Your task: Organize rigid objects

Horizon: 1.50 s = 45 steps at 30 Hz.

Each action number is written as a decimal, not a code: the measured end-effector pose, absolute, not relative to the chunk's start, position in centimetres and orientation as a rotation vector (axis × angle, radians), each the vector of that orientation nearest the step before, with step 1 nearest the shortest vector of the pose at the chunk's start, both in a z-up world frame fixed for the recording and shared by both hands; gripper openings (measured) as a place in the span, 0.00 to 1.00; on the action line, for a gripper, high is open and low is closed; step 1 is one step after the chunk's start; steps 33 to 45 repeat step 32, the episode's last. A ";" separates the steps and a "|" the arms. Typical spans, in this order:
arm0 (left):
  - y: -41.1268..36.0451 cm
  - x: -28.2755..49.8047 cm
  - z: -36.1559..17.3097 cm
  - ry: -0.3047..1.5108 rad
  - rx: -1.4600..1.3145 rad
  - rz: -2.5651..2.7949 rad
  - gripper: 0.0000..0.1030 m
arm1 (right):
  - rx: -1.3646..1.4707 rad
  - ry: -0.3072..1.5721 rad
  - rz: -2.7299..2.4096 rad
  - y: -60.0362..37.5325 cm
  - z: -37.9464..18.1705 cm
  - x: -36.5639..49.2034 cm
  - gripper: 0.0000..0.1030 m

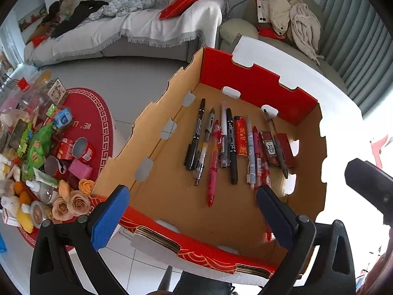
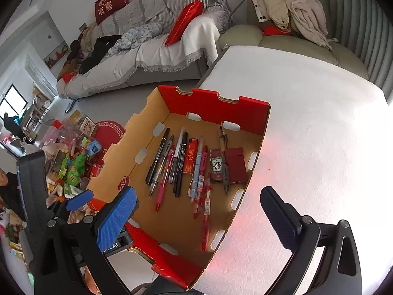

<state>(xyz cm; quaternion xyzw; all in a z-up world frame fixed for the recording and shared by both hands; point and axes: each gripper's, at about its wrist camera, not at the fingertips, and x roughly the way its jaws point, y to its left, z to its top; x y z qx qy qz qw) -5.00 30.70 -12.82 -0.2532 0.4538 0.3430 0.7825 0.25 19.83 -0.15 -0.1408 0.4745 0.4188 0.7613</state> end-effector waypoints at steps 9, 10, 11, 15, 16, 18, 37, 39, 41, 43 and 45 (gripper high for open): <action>30.4 -6.1 -11.8 0.999 -0.549 0.736 1.00 | -0.334 1.045 0.901 20.4 -0.5 0.3 0.99; 29.8 -5.7 -10.8 1.003 -0.546 0.737 1.00 | -0.341 1.044 0.900 20.5 -0.5 0.3 0.99; 29.6 -5.8 -10.2 1.005 -0.546 0.734 1.00 | -0.349 1.042 0.900 20.7 -0.5 0.2 0.99; 27.6 -6.8 -8.0 1.011 -0.541 0.733 1.00 | -0.361 1.043 0.902 20.9 -0.6 0.1 0.99; 27.2 -6.8 -7.7 1.015 -0.537 0.734 1.00 | -0.361 1.043 0.902 20.9 -0.6 0.2 0.99; 26.9 -6.7 -7.6 1.018 -0.536 0.736 1.00 | -0.364 1.043 0.904 21.0 -0.6 0.2 0.99; 26.5 -6.9 -7.3 1.010 -0.515 0.750 1.00 | -0.363 1.044 0.914 21.1 -0.4 0.1 0.99; 26.5 -6.9 -7.3 1.010 -0.515 0.750 1.00 | -0.363 1.044 0.914 21.1 -0.4 0.1 0.99; 26.5 -6.9 -7.3 1.010 -0.515 0.750 1.00 | -0.363 1.044 0.914 21.1 -0.4 0.1 0.99; 26.5 -6.9 -7.3 1.010 -0.515 0.750 1.00 | -0.363 1.044 0.914 21.1 -0.4 0.1 0.99; 26.5 -6.9 -7.3 1.010 -0.515 0.750 1.00 | -0.363 1.044 0.914 21.1 -0.4 0.1 0.99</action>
